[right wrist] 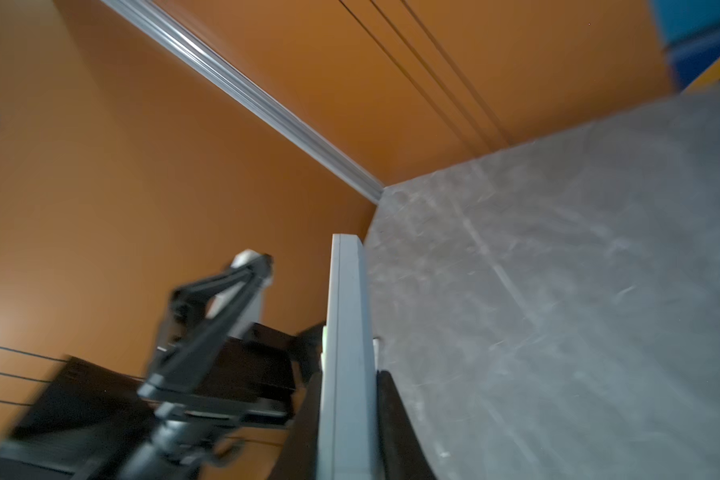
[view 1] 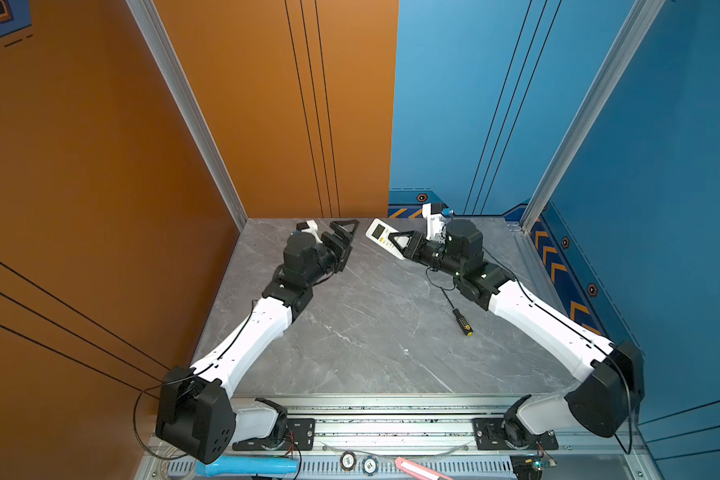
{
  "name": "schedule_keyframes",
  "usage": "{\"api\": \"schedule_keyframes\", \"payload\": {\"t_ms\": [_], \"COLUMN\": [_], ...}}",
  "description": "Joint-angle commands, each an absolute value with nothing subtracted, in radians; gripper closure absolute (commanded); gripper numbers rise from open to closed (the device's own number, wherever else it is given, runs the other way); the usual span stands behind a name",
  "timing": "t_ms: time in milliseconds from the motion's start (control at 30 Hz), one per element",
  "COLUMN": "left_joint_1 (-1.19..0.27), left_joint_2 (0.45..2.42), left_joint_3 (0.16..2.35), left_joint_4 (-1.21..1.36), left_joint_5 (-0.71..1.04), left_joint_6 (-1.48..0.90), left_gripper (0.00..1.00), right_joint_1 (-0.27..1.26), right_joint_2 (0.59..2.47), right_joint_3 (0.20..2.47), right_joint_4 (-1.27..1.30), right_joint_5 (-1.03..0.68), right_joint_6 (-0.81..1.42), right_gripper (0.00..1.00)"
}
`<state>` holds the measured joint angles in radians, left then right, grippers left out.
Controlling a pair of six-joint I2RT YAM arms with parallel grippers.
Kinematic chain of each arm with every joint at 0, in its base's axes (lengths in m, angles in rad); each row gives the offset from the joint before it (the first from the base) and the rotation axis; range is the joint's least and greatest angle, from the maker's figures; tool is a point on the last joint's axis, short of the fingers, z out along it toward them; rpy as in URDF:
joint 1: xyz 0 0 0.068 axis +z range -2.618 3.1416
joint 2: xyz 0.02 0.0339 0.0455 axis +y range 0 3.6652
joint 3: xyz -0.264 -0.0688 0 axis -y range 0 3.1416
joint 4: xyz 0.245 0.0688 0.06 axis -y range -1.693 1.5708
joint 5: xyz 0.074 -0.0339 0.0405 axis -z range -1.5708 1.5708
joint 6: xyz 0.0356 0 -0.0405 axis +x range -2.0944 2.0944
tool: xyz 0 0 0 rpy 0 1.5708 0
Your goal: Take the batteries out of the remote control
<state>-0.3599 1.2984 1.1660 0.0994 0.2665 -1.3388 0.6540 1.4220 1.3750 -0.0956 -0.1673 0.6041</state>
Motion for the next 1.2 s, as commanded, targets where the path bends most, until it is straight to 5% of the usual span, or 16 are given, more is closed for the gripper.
{"api": "schedule_keyframes", "payload": {"t_ms": [0, 200, 367, 567, 867, 1000, 1100, 1167], "left_joint_1": [-0.373, -0.424, -0.451, -0.449, -0.416, -0.392, -0.382, -0.379], "left_joint_2": [1.326, 1.369, 1.385, 1.399, 1.387, 1.353, 1.332, 1.323], "left_joint_3": [1.286, 1.299, 1.270, 1.182, 1.122, 1.083, 1.055, 1.037], "left_joint_4": [-0.259, -0.295, -0.265, -0.199, -0.162, -0.161, -0.146, -0.109], "left_joint_5": [0.449, 0.501, 0.533, 0.539, 0.513, 0.469, 0.416, 0.373], "left_joint_6": [-1.280, -1.322, -1.353, -1.411, -1.410, -1.407, -1.411, -1.411], "left_gripper": [0.02, 0.02, 0.01, 0.13, 0.66, 0.79, 0.89, 0.91], "right_joint_1": [0.751, 0.830, 0.887, 0.960, 0.997, 0.999, 1.000, 1.002], "right_joint_2": [1.384, 1.339, 1.398, 1.446, 1.455, 1.440, 1.422, 1.407], "right_joint_3": [1.367, 1.201, 1.218, 1.214, 1.168, 1.155, 1.163, 1.169], "right_joint_4": [-0.397, -0.074, -0.043, -0.005, 0.062, -0.005, -0.086, -0.124], "right_joint_5": [0.177, 0.275, 0.334, 0.358, 0.369, 0.336, 0.280, 0.226], "right_joint_6": [0.013, -0.351, -0.504, -0.701, -0.791, -0.744, -0.639, -0.532], "right_gripper": [1.00, 1.00, 1.00, 1.00, 1.00, 0.82, 0.37, 0.17]}}
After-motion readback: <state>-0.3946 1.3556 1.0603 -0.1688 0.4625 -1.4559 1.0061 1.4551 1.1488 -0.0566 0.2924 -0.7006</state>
